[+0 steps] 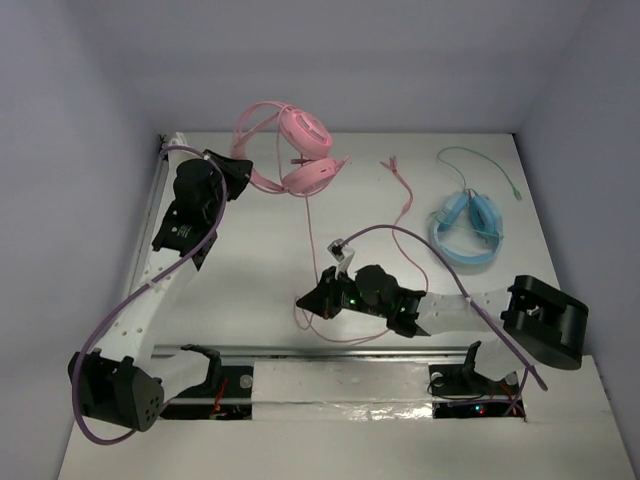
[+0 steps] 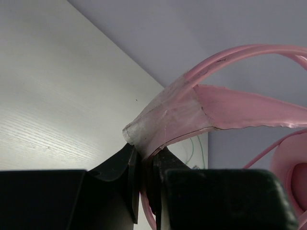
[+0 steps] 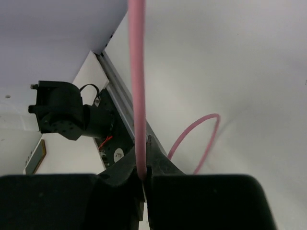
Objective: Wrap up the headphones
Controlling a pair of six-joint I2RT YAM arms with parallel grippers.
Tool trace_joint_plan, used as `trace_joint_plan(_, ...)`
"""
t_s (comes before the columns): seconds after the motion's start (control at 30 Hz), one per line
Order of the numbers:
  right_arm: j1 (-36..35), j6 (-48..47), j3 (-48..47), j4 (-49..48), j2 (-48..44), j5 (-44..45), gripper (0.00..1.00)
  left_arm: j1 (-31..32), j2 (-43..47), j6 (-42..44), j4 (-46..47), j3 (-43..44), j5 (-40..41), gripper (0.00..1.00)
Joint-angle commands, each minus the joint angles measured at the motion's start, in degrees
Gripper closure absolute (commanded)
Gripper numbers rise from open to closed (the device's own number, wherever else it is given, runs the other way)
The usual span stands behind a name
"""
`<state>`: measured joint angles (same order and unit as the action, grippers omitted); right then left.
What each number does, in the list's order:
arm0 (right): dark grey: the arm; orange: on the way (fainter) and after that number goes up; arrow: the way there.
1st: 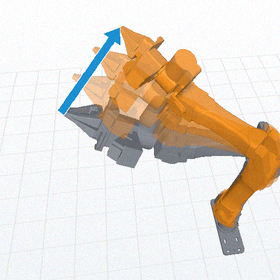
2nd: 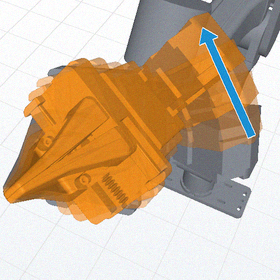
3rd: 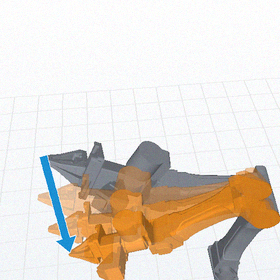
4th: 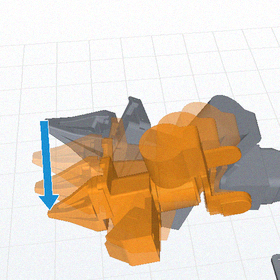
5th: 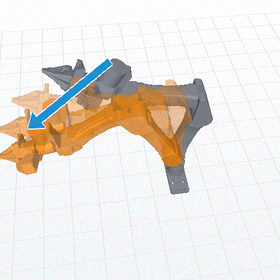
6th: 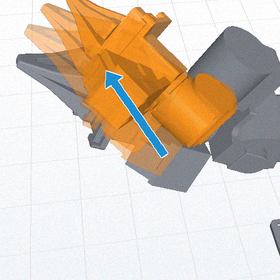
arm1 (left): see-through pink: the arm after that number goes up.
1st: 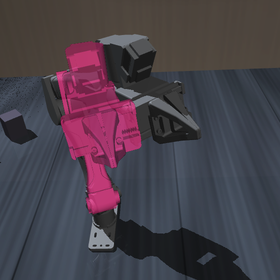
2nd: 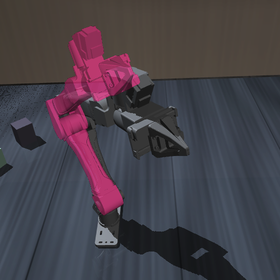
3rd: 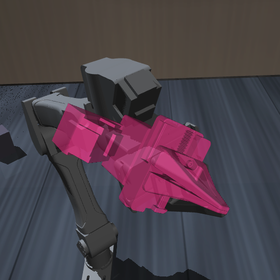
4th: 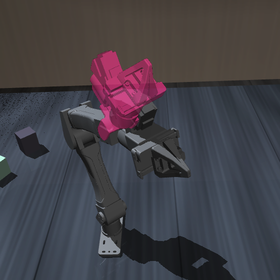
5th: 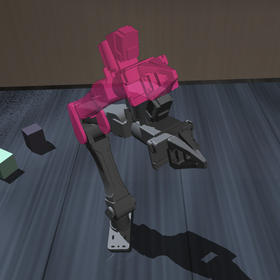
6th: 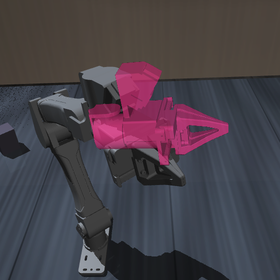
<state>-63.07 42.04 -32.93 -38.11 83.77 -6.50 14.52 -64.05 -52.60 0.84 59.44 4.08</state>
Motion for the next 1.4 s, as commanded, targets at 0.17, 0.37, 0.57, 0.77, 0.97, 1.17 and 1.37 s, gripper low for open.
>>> trace_joint_plan(0.17,-8.5,-3.7,-10.0,21.7,-3.9,5.3,1.0,1.9,2.8,3.9,5.0,-1.8,17.7,1.0)
trace_joint_plan(0.37,-9.6,-4.6,-15.6,28.3,-1.8,5.7,1.0,4.4,3.1,2.3,4.8,-4.6,17.2,1.0)
trace_joint_plan(0.57,-11.6,-8.2,-26.3,45.0,-2.7,3.3,1.0,9.6,2.4,9.3,-0.7,-4.6,26.7,1.0)
trace_joint_plan(0.77,-11.6,-13.6,-32.8,58.2,-6.6,1.0,1.0,14.1,0.6,16.8,-11.9,-5.0,25.9,1.0)
trace_joint_plan(0.97,-11.6,-21.6,-39.4,69.4,-5.5,6.1,1.0,18.5,-0.6,25.2,-22.5,-2.8,19.5,1.0)
trace_joint_plan(1.17,-8.1,-27.2,-42.3,77.6,-6.4,9.1,1.0,19.8,-1.0,34.4,-31.8,1.6,10.3,1.0)
trace_joint_plan(1.37,-5.9,-31.1,-43.9,86.7,-6.6,10.1,1.0,21.1,-0.7,39.8,-36.9,5.2,8.1,1.0)
